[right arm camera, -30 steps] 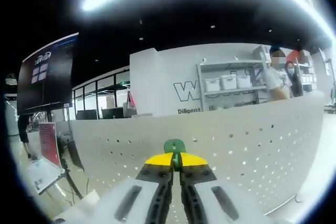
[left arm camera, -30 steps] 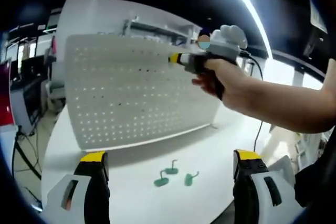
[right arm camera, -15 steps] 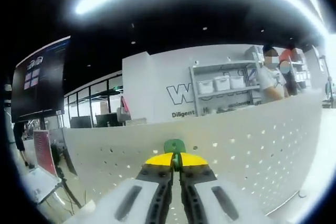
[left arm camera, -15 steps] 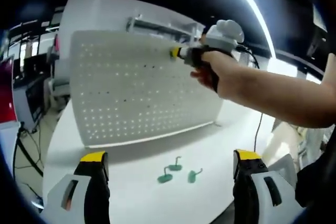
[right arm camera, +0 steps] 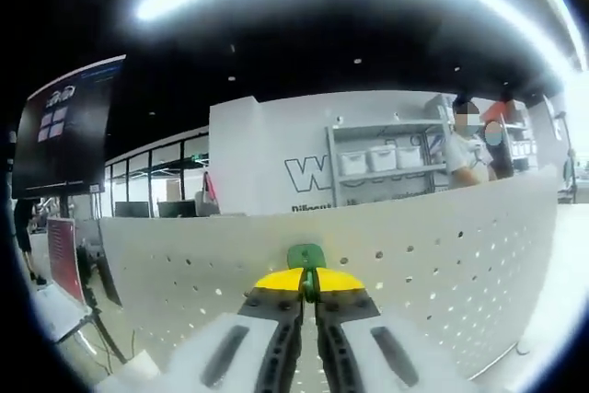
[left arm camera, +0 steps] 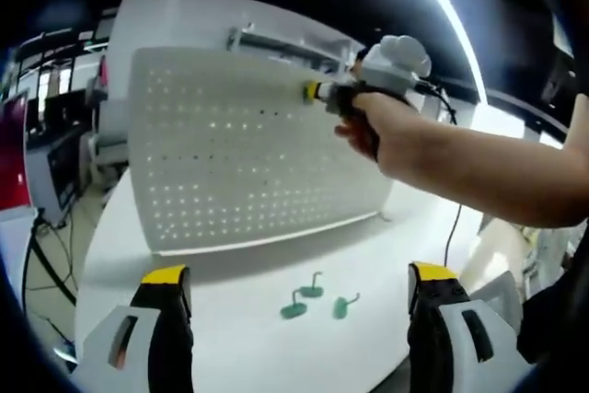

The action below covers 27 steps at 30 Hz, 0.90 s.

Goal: Insert the hook assembly into the mounting plate slot until the hook locks in place.

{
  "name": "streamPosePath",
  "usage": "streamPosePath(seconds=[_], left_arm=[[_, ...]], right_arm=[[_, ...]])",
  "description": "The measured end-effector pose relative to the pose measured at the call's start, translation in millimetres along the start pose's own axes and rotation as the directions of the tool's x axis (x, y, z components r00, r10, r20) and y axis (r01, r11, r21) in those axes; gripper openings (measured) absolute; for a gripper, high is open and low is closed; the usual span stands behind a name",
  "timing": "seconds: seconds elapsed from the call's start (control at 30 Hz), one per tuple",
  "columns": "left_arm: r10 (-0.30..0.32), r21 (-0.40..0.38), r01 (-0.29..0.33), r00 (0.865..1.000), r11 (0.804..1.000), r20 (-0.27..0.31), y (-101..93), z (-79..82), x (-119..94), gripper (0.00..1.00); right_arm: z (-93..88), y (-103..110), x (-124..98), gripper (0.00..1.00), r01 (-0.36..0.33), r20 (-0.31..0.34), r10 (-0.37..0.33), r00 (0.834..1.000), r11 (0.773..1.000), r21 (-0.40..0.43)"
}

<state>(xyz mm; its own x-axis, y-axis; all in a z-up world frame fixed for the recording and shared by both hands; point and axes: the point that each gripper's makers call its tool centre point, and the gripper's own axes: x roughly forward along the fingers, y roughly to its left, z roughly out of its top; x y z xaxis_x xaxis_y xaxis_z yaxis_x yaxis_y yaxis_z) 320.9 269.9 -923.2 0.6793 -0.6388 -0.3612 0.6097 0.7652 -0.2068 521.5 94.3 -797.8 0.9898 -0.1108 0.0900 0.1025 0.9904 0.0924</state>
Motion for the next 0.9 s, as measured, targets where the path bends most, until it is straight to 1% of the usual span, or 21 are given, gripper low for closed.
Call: streamPosePath(seconds=[0.03, 0.07, 0.17, 0.23, 0.47, 0.7, 0.73, 0.83, 0.9], left_arm=[[0.000, -0.001, 0.000, 1.000, 1.000, 0.000, 0.4, -0.1, 0.1, 0.99], [0.002, -0.002, -0.002, 1.000, 1.000, 0.001, 1.2, -0.1, 0.0, 0.99], [0.005, -0.008, -0.005, 1.000, 1.000, -0.001, 3.7, -1.9, -0.3, 0.98], [0.008, -0.010, -0.008, 1.000, 1.000, -0.003, 5.3, -3.2, -1.0, 0.98], [0.010, -0.020, -0.011, 1.000, 1.000, -0.014, 7.4, -7.9, -0.8, 0.98], [0.002, -0.017, -0.002, 1.000, 1.000, -0.016, 4.1, -7.8, 1.1, 0.98], [0.001, -0.016, -0.001, 1.000, 1.000, -0.015, 3.3, -7.6, 1.2, 0.98], [0.000, -0.014, -0.001, 1.000, 1.000, -0.016, 1.9, -7.7, 0.9, 0.98], [0.001, -0.015, -0.001, 1.000, 1.000, -0.016, 1.0, -7.9, 0.3, 0.98]], right_arm=[[-0.4, -0.7, 0.0, 0.01, 0.004, 0.000, -0.004, 1.000, 1.000, 0.001], [-2.2, -1.8, 0.4, 0.01, 0.010, -0.003, -0.010, 1.000, 1.000, 0.023], [-7.4, -1.8, 2.5, 0.01, 0.018, -0.013, -0.018, 1.000, 1.000, 0.019], [-7.7, -1.5, 2.7, 0.01, 0.020, -0.010, -0.020, 1.000, 0.999, 0.032], [-7.3, -1.4, 3.0, 0.01, 0.028, 0.001, -0.028, 1.000, 0.999, 0.016], [-7.0, -1.0, 2.4, 0.01, 0.010, -0.014, -0.010, 1.000, 1.000, -0.003], [-8.5, -1.1, 2.8, 0.02, 0.004, -0.026, -0.004, 1.000, 1.000, 0.004], [-7.7, 2.7, 2.8, 0.06, -0.016, -0.027, 0.016, 0.999, 1.000, 0.012], [-7.5, 3.9, 2.1, 0.07, -0.019, -0.029, 0.019, 0.999, 1.000, 0.000]])
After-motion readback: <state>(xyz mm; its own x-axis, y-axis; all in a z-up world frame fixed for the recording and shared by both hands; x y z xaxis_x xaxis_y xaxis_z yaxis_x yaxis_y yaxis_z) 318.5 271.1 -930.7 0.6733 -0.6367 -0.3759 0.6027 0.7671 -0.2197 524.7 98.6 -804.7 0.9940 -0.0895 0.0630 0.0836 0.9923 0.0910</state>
